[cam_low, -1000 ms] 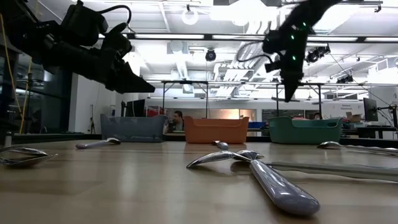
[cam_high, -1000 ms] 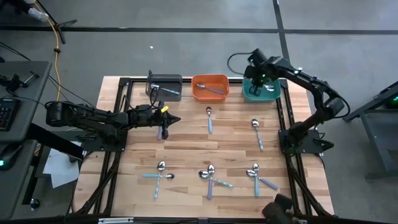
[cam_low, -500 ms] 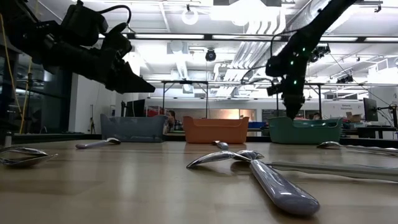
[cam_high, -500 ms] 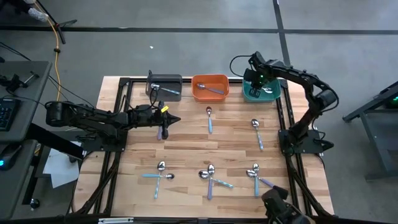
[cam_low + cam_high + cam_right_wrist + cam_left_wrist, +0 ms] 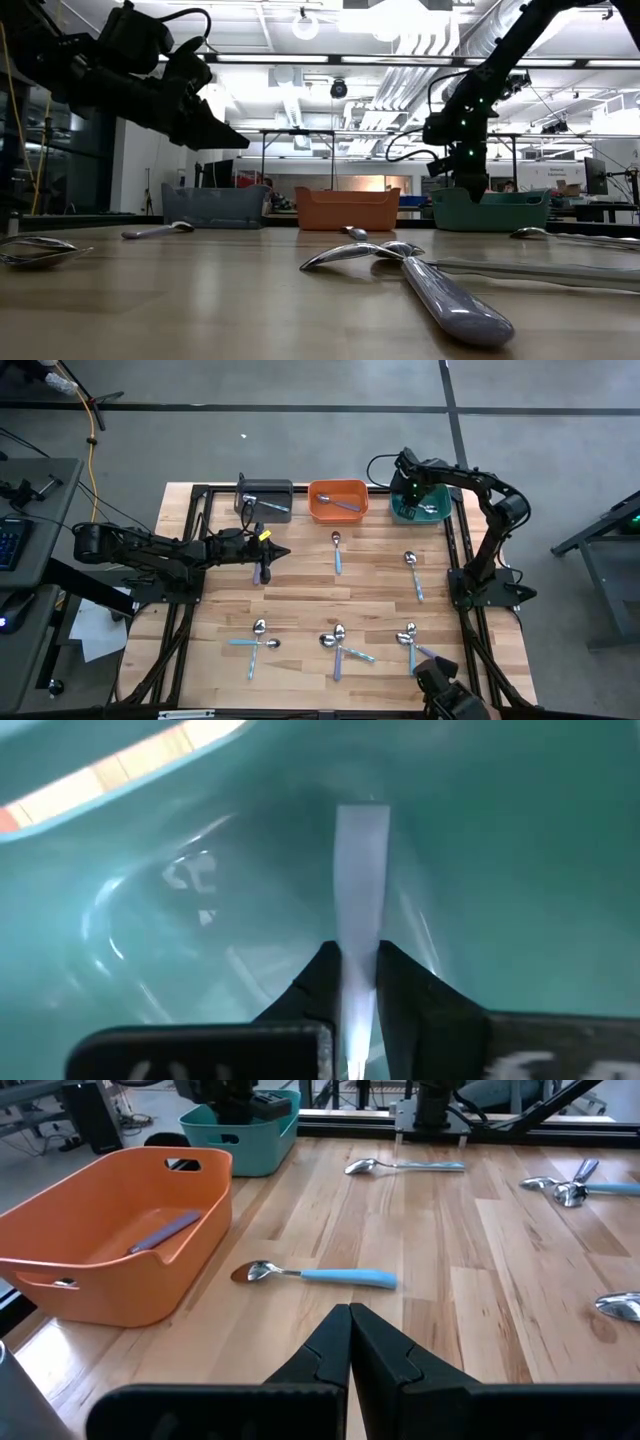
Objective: Sort silverware by color (type)
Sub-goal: Put the blue spoon into the green bin, then put the blue patterned spoon into the black bin
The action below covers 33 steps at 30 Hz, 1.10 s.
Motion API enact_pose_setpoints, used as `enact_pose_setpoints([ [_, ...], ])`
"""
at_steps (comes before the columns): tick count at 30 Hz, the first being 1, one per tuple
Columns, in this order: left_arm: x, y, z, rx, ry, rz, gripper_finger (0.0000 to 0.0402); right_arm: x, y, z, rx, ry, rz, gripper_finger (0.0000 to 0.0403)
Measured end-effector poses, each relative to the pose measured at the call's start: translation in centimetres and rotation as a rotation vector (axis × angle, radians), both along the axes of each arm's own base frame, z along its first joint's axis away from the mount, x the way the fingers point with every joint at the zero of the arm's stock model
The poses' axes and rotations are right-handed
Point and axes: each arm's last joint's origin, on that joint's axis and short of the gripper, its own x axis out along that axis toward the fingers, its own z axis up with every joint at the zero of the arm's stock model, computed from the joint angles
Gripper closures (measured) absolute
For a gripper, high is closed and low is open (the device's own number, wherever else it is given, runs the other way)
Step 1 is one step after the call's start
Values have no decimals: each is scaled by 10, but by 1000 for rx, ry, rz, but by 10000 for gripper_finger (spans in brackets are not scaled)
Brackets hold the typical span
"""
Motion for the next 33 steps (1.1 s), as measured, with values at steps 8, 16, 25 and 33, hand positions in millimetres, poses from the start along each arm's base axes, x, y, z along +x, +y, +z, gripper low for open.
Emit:
enact_pose_setpoints([
  [8,1,-3,0,6,3,-16,401,0,0,0,0,-8,-30,346],
  [16,1,-3,0,10,4,-17,401,0,2,5,-118,136,-129,315],
  [25,1,-3,0,16,5,-19,401,4,28,53,-167,-17,-106,379],
  [33,1,-3,0,14,5,-18,401,15,66,101,-157,-331,-71,398],
])
